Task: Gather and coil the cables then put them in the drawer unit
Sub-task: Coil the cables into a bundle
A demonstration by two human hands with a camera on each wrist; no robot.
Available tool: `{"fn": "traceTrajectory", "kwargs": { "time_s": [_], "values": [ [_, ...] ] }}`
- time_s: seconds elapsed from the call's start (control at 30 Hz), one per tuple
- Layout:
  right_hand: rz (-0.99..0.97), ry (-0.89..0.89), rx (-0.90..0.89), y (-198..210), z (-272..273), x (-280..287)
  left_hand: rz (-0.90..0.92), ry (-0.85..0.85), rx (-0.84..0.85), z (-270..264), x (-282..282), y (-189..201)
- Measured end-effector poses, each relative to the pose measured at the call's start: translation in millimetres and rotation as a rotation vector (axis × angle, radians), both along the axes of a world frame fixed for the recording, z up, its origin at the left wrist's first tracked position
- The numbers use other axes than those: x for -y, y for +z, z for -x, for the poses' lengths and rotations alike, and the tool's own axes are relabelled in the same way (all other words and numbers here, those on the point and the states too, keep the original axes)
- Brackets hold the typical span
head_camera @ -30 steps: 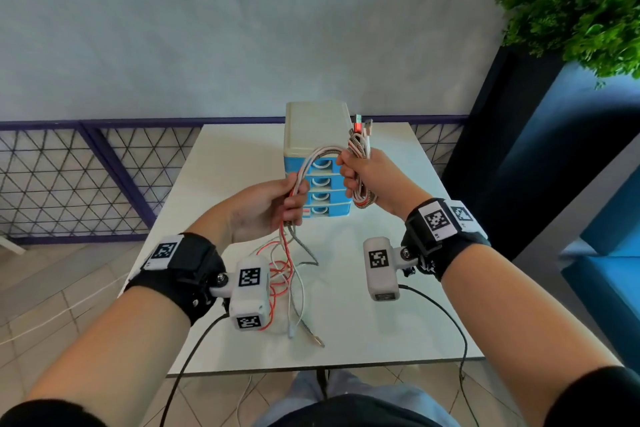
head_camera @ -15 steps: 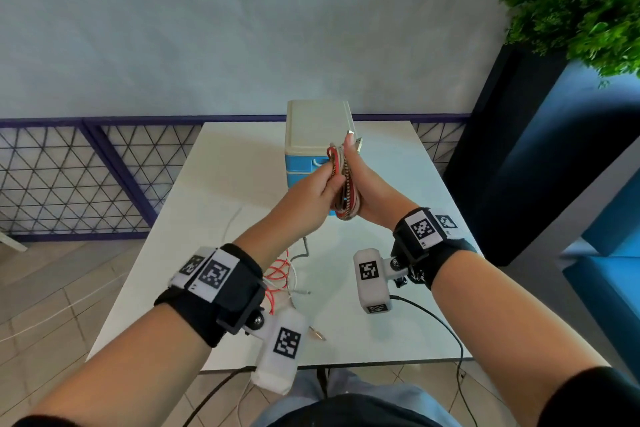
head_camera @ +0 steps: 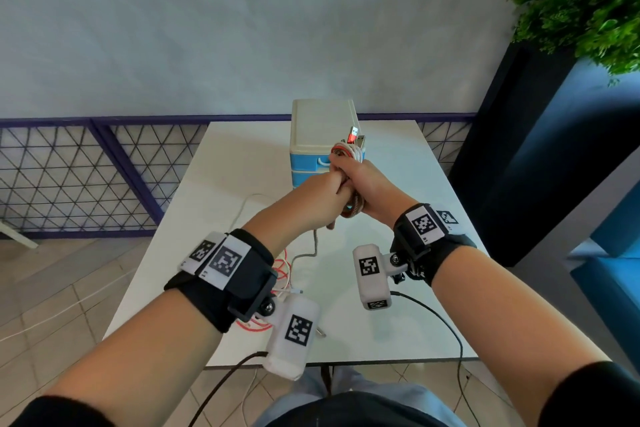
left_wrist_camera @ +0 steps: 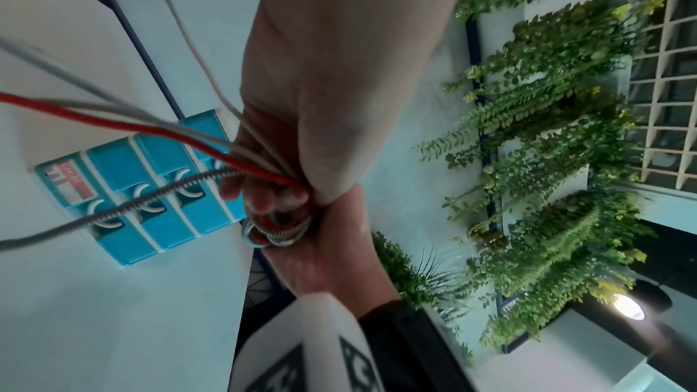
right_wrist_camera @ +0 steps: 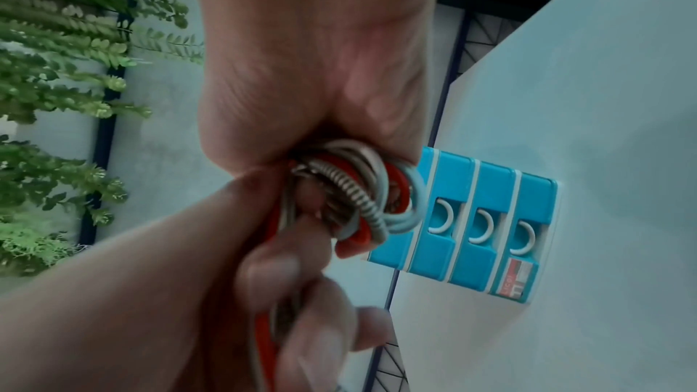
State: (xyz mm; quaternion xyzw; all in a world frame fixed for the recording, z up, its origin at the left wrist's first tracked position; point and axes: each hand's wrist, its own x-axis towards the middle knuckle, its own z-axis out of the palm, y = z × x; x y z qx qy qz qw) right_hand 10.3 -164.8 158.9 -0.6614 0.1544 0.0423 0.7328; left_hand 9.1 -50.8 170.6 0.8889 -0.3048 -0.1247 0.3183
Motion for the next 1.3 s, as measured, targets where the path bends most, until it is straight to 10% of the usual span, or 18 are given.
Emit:
{"fn": "traceTrajectory", "kwargs": {
  "time_s": [0.23,0.77,1.3],
  "values": [
    [-0.301,-0.045,0.057,2.5,-3.9,15.7,0.111,-0.169,-0.453,11.0,-14.0,-14.5],
    [-0.686,-0.187,0.126,18.4,0.9,11.6,0.255,-0.022,-0.596,1.7,-55.8,-69.9],
    [-0.471,-0.468,0.312,41.5,1.6,53.5,-0.438,0.145,0.506,-62.2,-148.2,-102.0]
  ]
}}
